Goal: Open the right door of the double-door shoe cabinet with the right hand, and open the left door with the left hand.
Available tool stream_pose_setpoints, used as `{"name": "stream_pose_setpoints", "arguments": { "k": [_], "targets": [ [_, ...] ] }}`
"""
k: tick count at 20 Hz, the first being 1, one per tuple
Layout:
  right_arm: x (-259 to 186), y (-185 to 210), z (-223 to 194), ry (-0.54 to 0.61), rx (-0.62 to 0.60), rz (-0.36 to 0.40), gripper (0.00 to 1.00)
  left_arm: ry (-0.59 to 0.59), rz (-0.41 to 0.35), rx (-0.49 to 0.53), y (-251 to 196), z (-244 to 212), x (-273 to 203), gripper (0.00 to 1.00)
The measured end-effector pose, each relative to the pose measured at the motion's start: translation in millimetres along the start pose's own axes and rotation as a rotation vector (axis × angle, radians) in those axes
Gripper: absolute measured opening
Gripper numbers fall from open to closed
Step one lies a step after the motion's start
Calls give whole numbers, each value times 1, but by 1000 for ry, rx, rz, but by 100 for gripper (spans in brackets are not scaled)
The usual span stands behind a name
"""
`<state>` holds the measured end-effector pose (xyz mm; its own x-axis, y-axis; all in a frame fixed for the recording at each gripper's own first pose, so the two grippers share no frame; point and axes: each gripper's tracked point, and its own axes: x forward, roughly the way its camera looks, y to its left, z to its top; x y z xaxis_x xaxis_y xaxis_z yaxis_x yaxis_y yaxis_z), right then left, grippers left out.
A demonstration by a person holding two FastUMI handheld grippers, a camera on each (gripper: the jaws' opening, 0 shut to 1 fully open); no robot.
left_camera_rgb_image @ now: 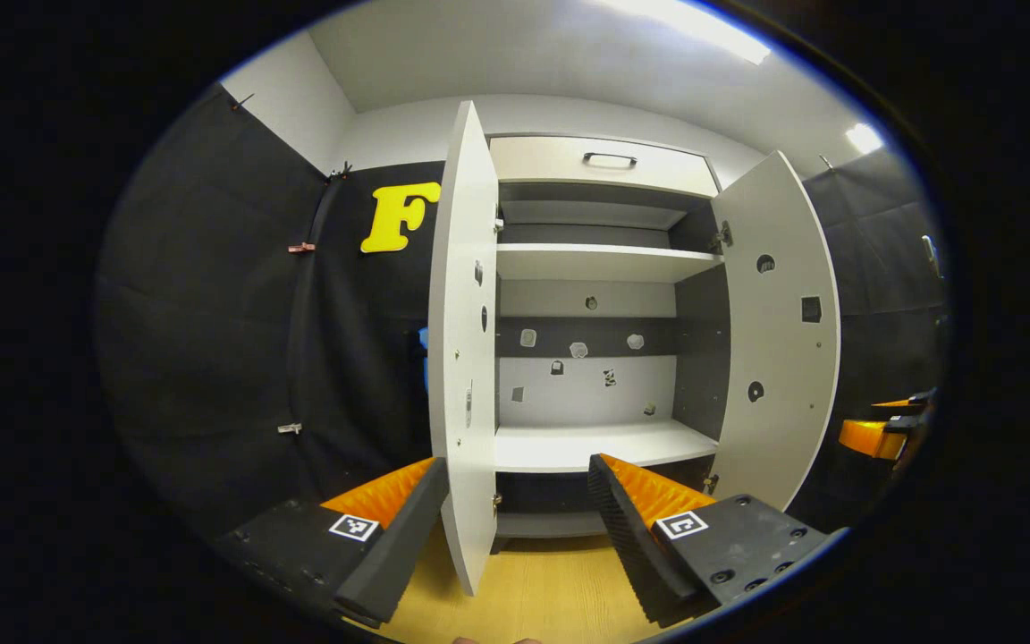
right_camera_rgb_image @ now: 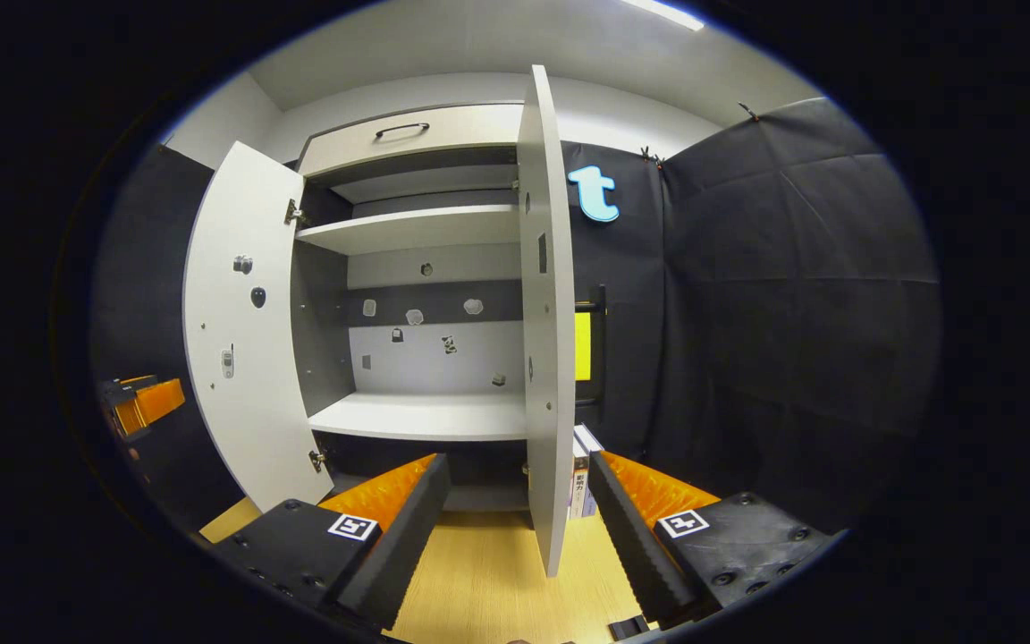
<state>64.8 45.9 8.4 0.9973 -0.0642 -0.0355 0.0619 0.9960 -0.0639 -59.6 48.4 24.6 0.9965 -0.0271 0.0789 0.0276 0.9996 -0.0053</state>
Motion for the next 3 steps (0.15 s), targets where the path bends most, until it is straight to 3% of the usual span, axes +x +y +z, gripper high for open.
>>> {"name": "stream_pose_setpoints", "arguments": {
  "k": [3],
  "targets": [
    [3,4,0,-6,2,-11,98,17,-27,17,3,-3,9,96]
  ]
}}
